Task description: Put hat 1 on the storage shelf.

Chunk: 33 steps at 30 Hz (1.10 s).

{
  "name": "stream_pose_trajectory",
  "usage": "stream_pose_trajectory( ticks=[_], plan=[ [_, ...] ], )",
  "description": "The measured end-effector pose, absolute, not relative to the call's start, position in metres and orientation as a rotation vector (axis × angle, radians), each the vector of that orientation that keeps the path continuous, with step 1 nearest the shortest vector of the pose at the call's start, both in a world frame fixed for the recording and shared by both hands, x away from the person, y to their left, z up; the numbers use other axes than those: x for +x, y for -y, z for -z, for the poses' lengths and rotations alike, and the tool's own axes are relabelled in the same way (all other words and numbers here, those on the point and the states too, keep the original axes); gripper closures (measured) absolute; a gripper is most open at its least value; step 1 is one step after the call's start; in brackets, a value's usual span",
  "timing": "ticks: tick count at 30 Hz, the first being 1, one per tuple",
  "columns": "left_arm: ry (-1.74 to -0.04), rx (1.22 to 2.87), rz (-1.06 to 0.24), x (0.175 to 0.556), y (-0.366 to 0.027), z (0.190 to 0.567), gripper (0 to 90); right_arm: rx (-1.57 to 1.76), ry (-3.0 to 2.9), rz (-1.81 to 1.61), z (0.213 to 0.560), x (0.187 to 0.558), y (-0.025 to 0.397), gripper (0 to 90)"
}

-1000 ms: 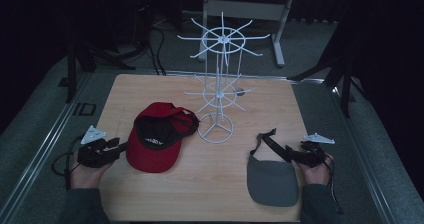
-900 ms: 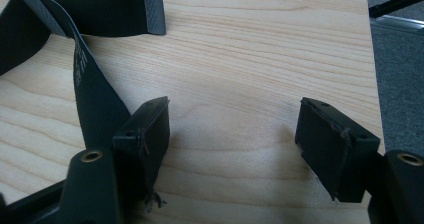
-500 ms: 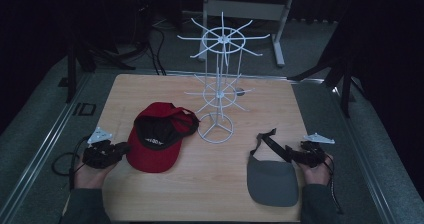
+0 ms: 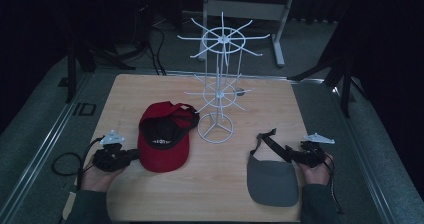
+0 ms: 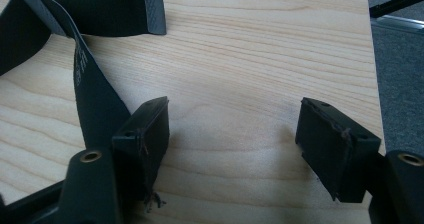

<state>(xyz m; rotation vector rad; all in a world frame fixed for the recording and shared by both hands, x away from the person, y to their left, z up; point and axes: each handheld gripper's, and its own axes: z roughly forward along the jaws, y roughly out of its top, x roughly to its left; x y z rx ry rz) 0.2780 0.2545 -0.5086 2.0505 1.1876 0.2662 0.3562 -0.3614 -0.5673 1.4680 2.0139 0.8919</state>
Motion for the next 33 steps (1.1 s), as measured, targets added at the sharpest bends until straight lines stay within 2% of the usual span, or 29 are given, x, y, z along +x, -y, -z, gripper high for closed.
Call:
stream_pose_trajectory(
  ticks=[9,17,23,33],
  plan=[
    [-1.137,2.069,-0.14,0.285,-0.231,0.514,64.1,1.467,-2.015,-0.892,0.567,0.356,0.361,29.2],
    [-1.201,2.033,-0.185,0.286,-0.234,0.514,54.0,1.467,-2.015,-0.893,0.567,0.357,0.361,29.1],
    [-1.223,1.993,-0.164,0.29,-0.233,0.518,49.5,1.466,-2.015,-0.892,0.567,0.357,0.361,29.1],
    [-1.215,1.993,-0.065,0.302,-0.222,0.535,48.8,1.466,-2.016,-0.892,0.567,0.357,0.361,29.0]
  ],
)
